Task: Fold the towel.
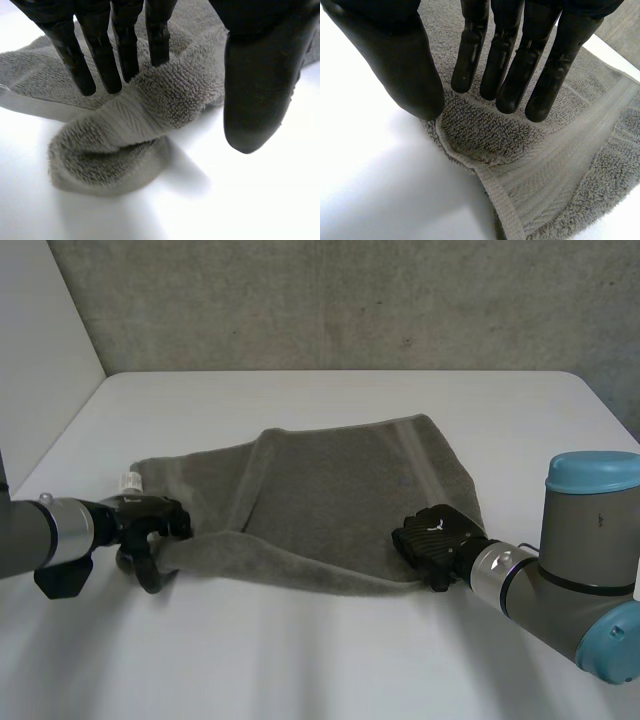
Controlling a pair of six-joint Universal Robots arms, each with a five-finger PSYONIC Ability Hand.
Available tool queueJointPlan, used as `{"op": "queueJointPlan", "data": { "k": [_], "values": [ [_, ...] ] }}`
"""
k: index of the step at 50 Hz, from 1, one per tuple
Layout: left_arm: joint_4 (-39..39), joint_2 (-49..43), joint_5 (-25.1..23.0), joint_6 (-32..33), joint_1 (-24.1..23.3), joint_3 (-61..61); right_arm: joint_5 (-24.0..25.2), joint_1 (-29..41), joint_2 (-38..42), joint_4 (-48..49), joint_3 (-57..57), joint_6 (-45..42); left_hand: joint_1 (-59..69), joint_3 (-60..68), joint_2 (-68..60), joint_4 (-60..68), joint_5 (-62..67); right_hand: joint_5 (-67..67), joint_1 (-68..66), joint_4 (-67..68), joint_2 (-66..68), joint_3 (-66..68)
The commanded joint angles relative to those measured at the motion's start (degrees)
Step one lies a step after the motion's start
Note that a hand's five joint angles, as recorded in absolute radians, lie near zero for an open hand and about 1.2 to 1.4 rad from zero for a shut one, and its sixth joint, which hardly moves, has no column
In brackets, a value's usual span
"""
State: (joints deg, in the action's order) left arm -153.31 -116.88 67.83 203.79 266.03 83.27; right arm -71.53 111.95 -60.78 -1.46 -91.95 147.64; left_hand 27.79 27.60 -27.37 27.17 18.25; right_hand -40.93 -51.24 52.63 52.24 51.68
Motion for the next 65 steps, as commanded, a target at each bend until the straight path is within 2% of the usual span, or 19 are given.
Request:
{"op": "queueJointPlan", "data": {
  "k": [1, 6, 9, 11, 12, 14, 15, 16, 17, 26, 31, 35, 39, 46, 48, 49, 50, 58, 65],
  "values": [
    [-5.3, -1.2, 0.5, 0.1, -0.2, 2.2, 0.0, 0.3, -0.1, 0.0, -0.2, -0.1, 0.8, 1.0, -1.2, 1.4, 0.3, 0.3, 0.6, -2.0, -1.6, -1.1],
    [-6.3, -1.9, 0.5, 0.1, -0.3, 2.2, 0.0, 0.3, -0.5, -0.1, -0.5, -0.1, 1.1, 1.3, -1.5, 1.7, 0.6, 0.3, 0.6, -2.0, -1.6, -1.1],
    [-6.4, -1.9, 0.5, 0.0, -0.3, 2.2, 0.0, 0.1, -1.0, -0.2, -0.5, -0.1, 8.5, 8.7, -8.9, 9.1, 8.0, 0.1, 0.5, -1.8, -1.4, -0.9],
    [-7.1, -1.4, 0.5, -0.3, -0.3, 2.2, -0.2, -0.1, -1.7, -0.5, -0.4, -0.1, 25.1, 25.2, -25.5, 25.7, 24.6, -2.9, -2.6, 1.2, 1.6, 2.1],
    [-7.1, -1.4, 0.5, -0.3, -0.3, 2.2, -0.2, -0.1, -1.7, -0.5, -0.4, -0.1, 25.1, 25.3, -25.6, 25.8, 24.7, -2.9, -2.6, 1.2, 1.6, 2.1],
    [-9.2, -0.8, 0.6, -0.7, -0.4, 2.2, -0.3, -0.2, -3.0, -0.7, -0.4, 0.5, 40.4, 40.6, -40.8, 41.0, 39.9, -13.6, -13.3, 11.9, 12.3, 12.8],
    [-9.2, -0.8, 0.6, -0.7, -0.4, 2.2, -0.3, -0.2, -3.0, -0.7, -0.4, 0.5, 40.5, 40.6, -40.9, 41.1, 40.0, -13.7, -13.3, 12.0, 12.3, 12.9],
    [-10.2, -0.7, 0.6, -0.7, -0.3, 2.2, -0.3, -0.2, -3.8, -1.0, -0.5, 0.9, 51.6, 51.8, -52.0, 52.2, 51.2, -20.8, -20.5, 19.1, 19.5, 20.1],
    [-10.8, -0.5, 0.6, -0.7, -0.3, 2.2, -0.2, -0.2, -4.6, -1.4, -0.5, 1.1, 52.2, 52.4, -52.6, 52.8, 51.7, -29.0, -28.7, 27.3, 27.7, 28.2],
    [-12.9, 6.1, 0.6, -1.8, -0.1, 1.2, 0.6, -1.4, -10.0, -3.7, 3.4, 5.4, 52.2, 52.4, -52.6, 52.8, 51.8, -29.1, -28.8, 27.4, 27.8, 28.3],
    [-17.0, 15.1, 0.6, -10.8, -0.2, 0.0, 3.1, -4.2, -15.6, -4.6, 11.2, 14.0, 52.2, 52.4, -52.6, 52.8, 51.8, -29.1, -28.8, 27.4, 27.8, 28.3],
    [-20.1, 18.3, 0.5, -15.5, -0.3, 1.1, 5.6, -5.3, -15.9, -4.6, 13.8, 16.1, 52.2, 52.4, -52.6, 52.8, 51.8, -29.1, -28.8, 27.4, 27.8, 28.3],
    [-22.6, 18.6, 0.2, -17.8, -0.4, 6.0, 7.1, -4.8, -10.4, -4.7, 14.6, 16.9, 52.2, 52.4, -52.6, 52.8, 51.8, -29.1, -28.8, 27.4, 27.8, 28.3],
    [-24.2, 13.3, 0.4, -16.1, -1.9, 14.4, 6.4, -3.2, -2.0, -4.8, 13.2, 17.0, 52.2, 52.4, -52.6, 52.8, 51.8, -29.1, -28.8, 27.4, 27.8, 28.3],
    [-24.4, 12.1, 0.5, -15.0, -2.6, 16.3, 5.7, -3.0, -0.7, -4.8, 12.4, 17.2, 50.7, 50.9, -51.1, 51.3, 50.3, -23.9, -23.6, 22.2, 22.6, 23.2],
    [-24.5, 11.5, 0.5, -13.3, -2.8, 18.3, 4.9, -2.8, -0.3, -4.8, 11.1, 17.2, 47.6, 47.7, -48.0, 48.2, 47.1, 5.9, 6.2, -7.6, -7.2, -6.6],
    [-24.6, 11.3, 0.5, -11.2, -2.7, 20.2, 3.7, -2.9, -0.7, -4.7, 9.6, 17.2, 44.7, 44.9, -45.1, 45.3, 44.2, 27.3, 27.7, -29.0, -28.6, -28.1],
    [-25.8, 13.1, 0.5, -1.3, 0.4, 26.0, 0.9, -3.5, -8.6, -1.9, -0.3, 18.3, 27.9, 28.1, -28.3, 28.5, 27.4, 33.3, 33.6, -35.0, -34.6, -34.0],
    [-25.8, 17.3, 0.1, 1.1, 3.4, 28.3, 1.0, -4.2, -12.9, 3.0, -9.0, 17.2, 14.2, 14.4, -14.6, 14.8, 13.8, 32.4, 32.7, -34.1, -33.7, -33.2]
  ]
}}
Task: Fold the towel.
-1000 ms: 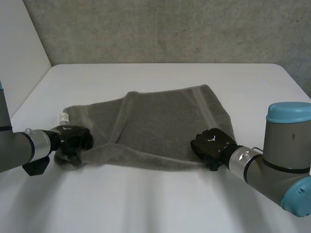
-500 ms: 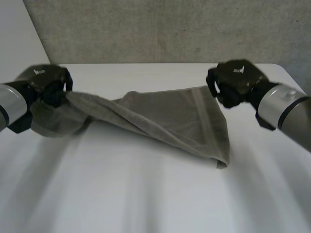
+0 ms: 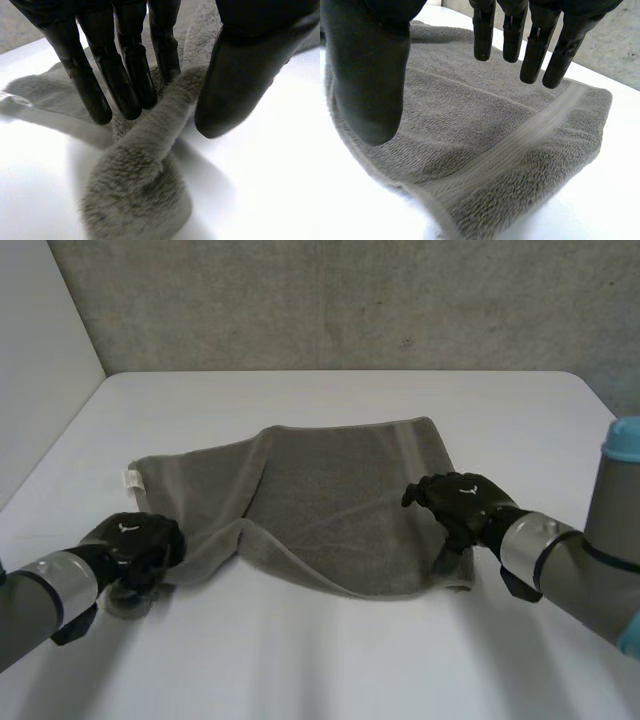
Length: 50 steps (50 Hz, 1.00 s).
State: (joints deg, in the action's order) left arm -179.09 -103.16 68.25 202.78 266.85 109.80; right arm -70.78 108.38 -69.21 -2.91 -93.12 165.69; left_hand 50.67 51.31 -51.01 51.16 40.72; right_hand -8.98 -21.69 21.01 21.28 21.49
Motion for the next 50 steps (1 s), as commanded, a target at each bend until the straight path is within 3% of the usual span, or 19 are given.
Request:
{"op": "queueJointPlan", "data": {
  "k": [1, 11, 16, 28, 30, 31, 33, 34, 35, 44, 50],
  "values": [
    [0.1, 4.0, -0.4, 2.1, 2.4, 2.3, 0.3, -0.9, -5.0, 6.1, -9.4, -0.8, -12.5, -13.1, 12.8, -13.0, -12.5, 0.3, 3.0, -2.4, -2.6, -2.8],
    [0.6, 9.8, -0.5, 2.3, 1.4, 6.7, 0.4, -2.5, -3.6, 12.4, -13.9, -2.9, -19.1, -19.7, 19.4, -19.6, -19.1, -1.9, 0.8, -0.2, -0.4, -0.6],
    [0.3, 14.6, -0.6, 2.3, 1.7, 7.9, -0.3, -2.7, 1.0, 15.6, -13.1, -6.7, -21.4, -22.1, 21.8, -21.9, -21.5, -9.2, -6.5, 7.2, 6.9, 6.7],
    [0.1, 14.5, -0.4, 1.7, 3.2, 2.3, -1.0, -2.6, 6.7, 17.6, -10.1, -7.1, -22.3, -22.9, 22.6, -22.8, -22.3, -18.4, -15.6, 16.3, 16.1, 15.8],
    [-0.1, 12.3, -0.3, 1.5, 3.2, -0.1, -0.8, -2.9, 6.7, 17.9, -10.0, -7.0, -25.5, -26.1, 25.8, -26.0, -25.5, -31.4, -28.7, 29.4, 29.1, 28.9],
    [-0.1, 12.3, -0.3, 1.5, 3.2, -0.1, -0.8, -2.9, 6.7, 17.9, -10.0, -7.0, -25.5, -26.1, 25.8, -26.0, -25.5, -31.5, -28.8, 29.4, 29.2, 29.0],
    [-0.2, 8.3, 0.0, 1.5, 2.3, -2.9, -0.7, -3.9, 6.3, 18.0, -9.7, -7.0, -27.5, -28.1, 27.8, -28.0, -27.6, -49.0, -46.3, 47.0, 46.7, 46.5],
    [-0.2, 8.3, 0.0, 1.5, 2.3, -2.9, -0.7, -3.9, 6.3, 18.0, -9.7, -7.0, -27.5, -28.1, 27.8, -28.0, -27.6, -49.1, -46.4, 47.1, 46.8, 46.6],
    [-0.1, 6.4, 0.0, 1.5, 2.1, -4.1, -0.6, -4.3, 6.1, 18.1, -9.5, -6.9, -27.5, -28.1, 27.8, -28.0, -27.6, -59.8, -57.1, 57.8, 57.5, 57.3],
    [1.0, -5.8, 0.3, 1.7, 1.2, -10.4, -0.7, -7.5, 5.1, 18.8, -8.0, -6.2, -26.7, -27.3, 27.0, -27.2, -26.7, -61.0, -58.3, 59.0, 58.7, 58.5],
    [3.0, -7.9, -0.2, 1.8, 1.3, -10.2, -0.7, -8.1, 4.6, 18.8, -8.0, -6.1, -26.2, -26.8, 26.5, -26.6, -26.2, -61.0, -58.3, 59.0, 58.7, 58.5]
  ]
}}
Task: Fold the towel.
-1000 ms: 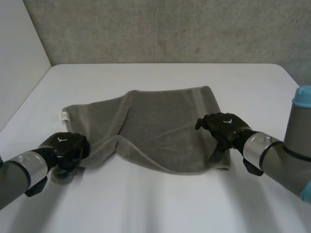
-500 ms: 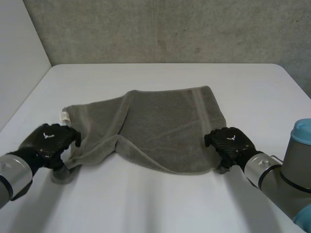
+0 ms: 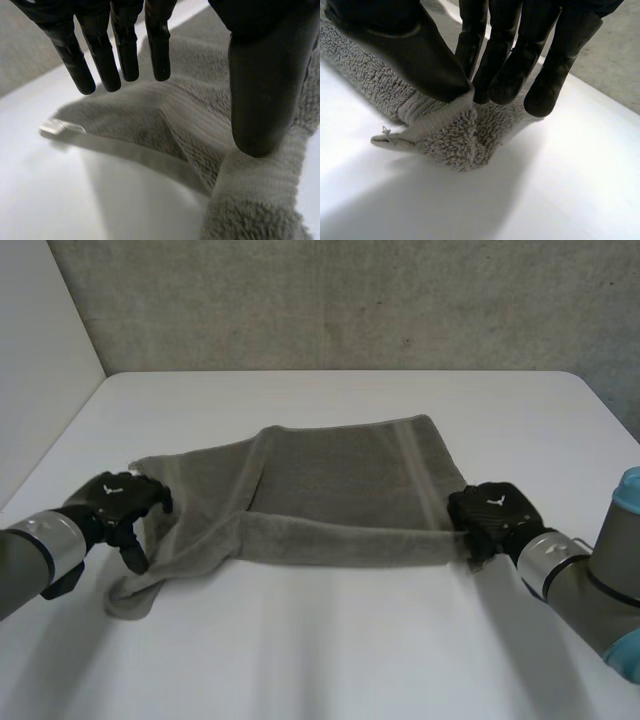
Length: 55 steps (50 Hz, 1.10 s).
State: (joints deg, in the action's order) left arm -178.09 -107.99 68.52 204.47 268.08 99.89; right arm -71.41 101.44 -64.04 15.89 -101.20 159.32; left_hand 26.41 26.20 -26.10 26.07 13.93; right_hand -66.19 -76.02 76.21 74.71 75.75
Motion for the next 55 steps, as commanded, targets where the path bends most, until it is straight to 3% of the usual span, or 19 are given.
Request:
{"op": "queueJointPlan", "data": {
  "k": [1, 17, 27, 55],
  "values": [
    [2.2, -3.3, -0.5, 0.2, 0.1, -0.2, 0.0, -1.2, -0.6, 0.0, 0.0, 0.3, -1.7, -1.5, 1.4, -1.4, 0.7, -3.8, -4.0, 3.8, 5.3, 4.2],
    [3.0, -2.4, -0.4, -0.1, -1.8, 3.0, 0.0, -2.1, -1.3, -0.2, -0.4, 0.2, 2.0, 2.2, -2.3, 2.3, 4.4, -3.8, -4.0, 3.8, 5.3, 4.2],
    [4.1, 2.2, -0.5, 0.1, -1.4, 7.3, 0.2, -2.5, -1.4, -0.4, -0.6, 0.1, 2.0, 2.2, -2.3, 2.3, 4.4, -3.8, -4.0, 3.8, 5.3, 4.2],
    [4.0, 3.3, 0.6, 0.6, 0.3, 9.7, 0.2, -2.0, -1.6, -0.6, -1.0, 0.1, 11.7, 11.9, -12.0, 12.1, 14.2, -3.8, -4.0, 3.8, 5.3, 4.2]
  ]
}}
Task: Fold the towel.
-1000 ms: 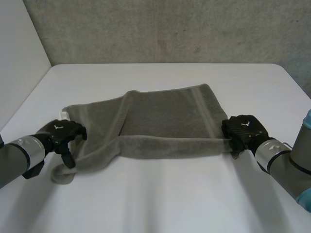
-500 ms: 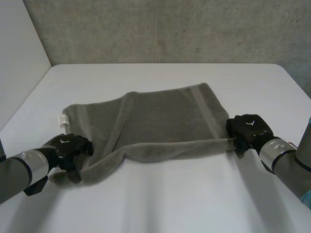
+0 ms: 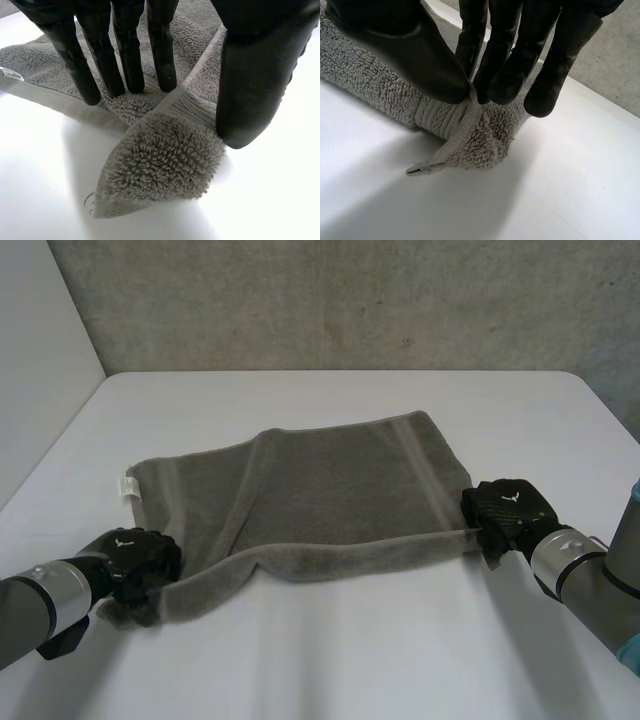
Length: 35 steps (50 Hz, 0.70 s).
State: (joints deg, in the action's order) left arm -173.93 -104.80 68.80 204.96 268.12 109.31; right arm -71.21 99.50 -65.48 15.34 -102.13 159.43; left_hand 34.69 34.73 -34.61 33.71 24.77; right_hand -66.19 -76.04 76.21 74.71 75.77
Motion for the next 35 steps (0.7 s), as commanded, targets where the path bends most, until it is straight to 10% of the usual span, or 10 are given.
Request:
{"op": "queueJointPlan", "data": {
  "k": [1, 13, 35],
  "values": [
    [-0.2, 0.2, 0.9, 0.1, 0.4, 0.4, 0.1, -0.3, -0.2, 0.0, -0.1, 0.1, 5.6, 5.6, -5.7, 6.6, 5.5, -3.8, -4.0, 3.8, 5.3, 4.2],
    [0.4, 1.7, 3.6, -0.2, 0.2, 0.6, 0.1, -0.4, -1.6, -1.1, -0.4, 0.3, 40.4, 40.4, -40.5, 41.4, 40.3, -3.8, -4.0, 3.8, 5.3, 4.2],
    [1.8, 25.9, 3.2, -7.2, -0.4, -12.3, 15.6, -5.5, -21.6, -33.8, 21.1, 4.9, 45.3, 45.3, -45.4, 46.3, 45.2, -3.8, -4.0, 3.8, 5.3, 4.2]
  ]
}}
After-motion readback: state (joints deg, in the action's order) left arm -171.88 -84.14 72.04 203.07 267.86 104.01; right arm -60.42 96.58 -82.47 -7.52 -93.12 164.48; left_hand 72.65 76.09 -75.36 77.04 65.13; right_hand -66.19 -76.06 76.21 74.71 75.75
